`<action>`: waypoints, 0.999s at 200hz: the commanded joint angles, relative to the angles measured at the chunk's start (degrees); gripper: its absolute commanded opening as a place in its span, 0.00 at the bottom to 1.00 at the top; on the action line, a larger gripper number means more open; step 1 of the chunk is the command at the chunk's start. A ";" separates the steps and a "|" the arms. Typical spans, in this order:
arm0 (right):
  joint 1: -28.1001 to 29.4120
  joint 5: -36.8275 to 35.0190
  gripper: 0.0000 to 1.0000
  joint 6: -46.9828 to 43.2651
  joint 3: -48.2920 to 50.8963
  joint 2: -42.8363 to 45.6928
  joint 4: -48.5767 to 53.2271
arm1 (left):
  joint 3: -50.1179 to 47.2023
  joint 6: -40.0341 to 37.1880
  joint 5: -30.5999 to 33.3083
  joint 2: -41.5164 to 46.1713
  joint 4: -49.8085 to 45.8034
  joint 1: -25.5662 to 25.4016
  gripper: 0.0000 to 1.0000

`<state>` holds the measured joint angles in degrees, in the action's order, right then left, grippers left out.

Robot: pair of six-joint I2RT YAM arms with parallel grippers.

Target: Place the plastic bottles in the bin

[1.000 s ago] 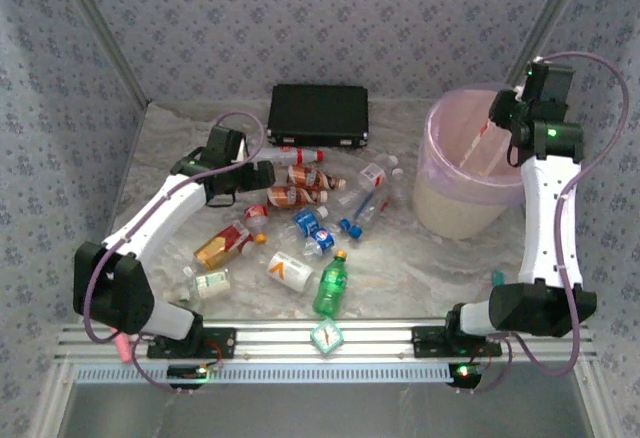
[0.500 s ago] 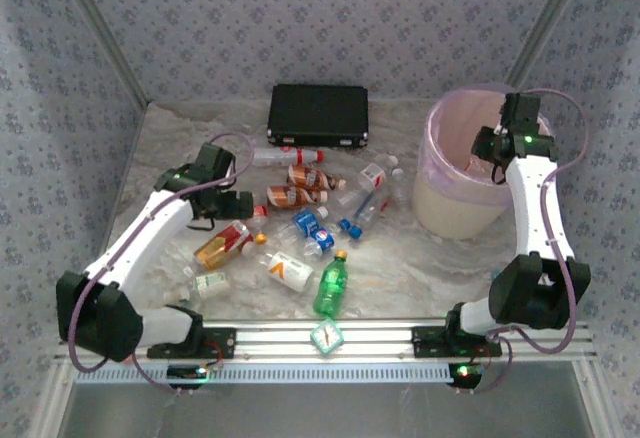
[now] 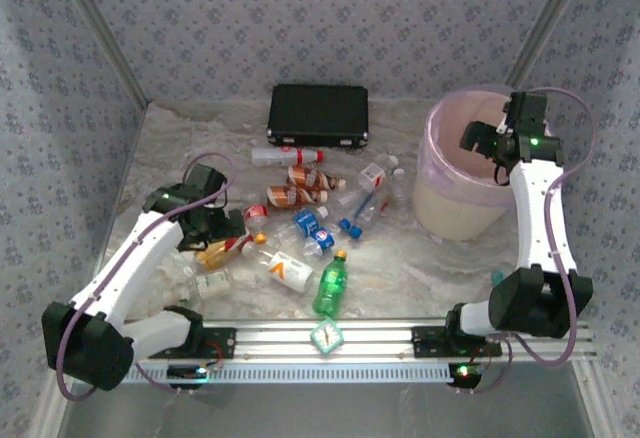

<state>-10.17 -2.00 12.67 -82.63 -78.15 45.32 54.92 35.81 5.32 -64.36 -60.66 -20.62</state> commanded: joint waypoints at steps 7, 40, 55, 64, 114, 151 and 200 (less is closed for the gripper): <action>-0.28 3.12 0.98 1.12 -2.14 3.58 2.84 | -1.81 5.16 -1.11 0.82 -4.20 0.06 1.00; -0.11 4.60 0.98 1.48 -3.05 5.82 2.98 | -4.06 4.60 -1.30 -1.05 -0.24 0.14 1.00; -0.13 5.05 0.98 1.68 -3.43 6.98 3.03 | -4.26 4.05 -0.45 -3.35 1.66 0.32 1.00; -0.11 5.33 0.98 1.75 -3.43 7.56 2.85 | -4.33 3.55 -0.37 -4.89 3.39 0.40 1.00; -0.28 5.43 0.98 2.10 -3.06 9.35 2.80 | -5.08 3.18 -0.75 -11.01 10.67 0.76 0.98; -0.50 5.65 0.98 1.75 -2.71 9.78 2.69 | -5.65 1.29 1.52 -14.21 14.40 3.63 1.00; -0.46 6.39 0.98 1.84 -2.27 10.17 2.13 | -5.34 0.39 2.94 -17.15 24.81 7.95 1.00</action>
<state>-10.26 3.46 14.11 -84.38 -69.19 47.03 50.65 37.80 7.62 -77.12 -43.22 -14.15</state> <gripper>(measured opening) 0.980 0.997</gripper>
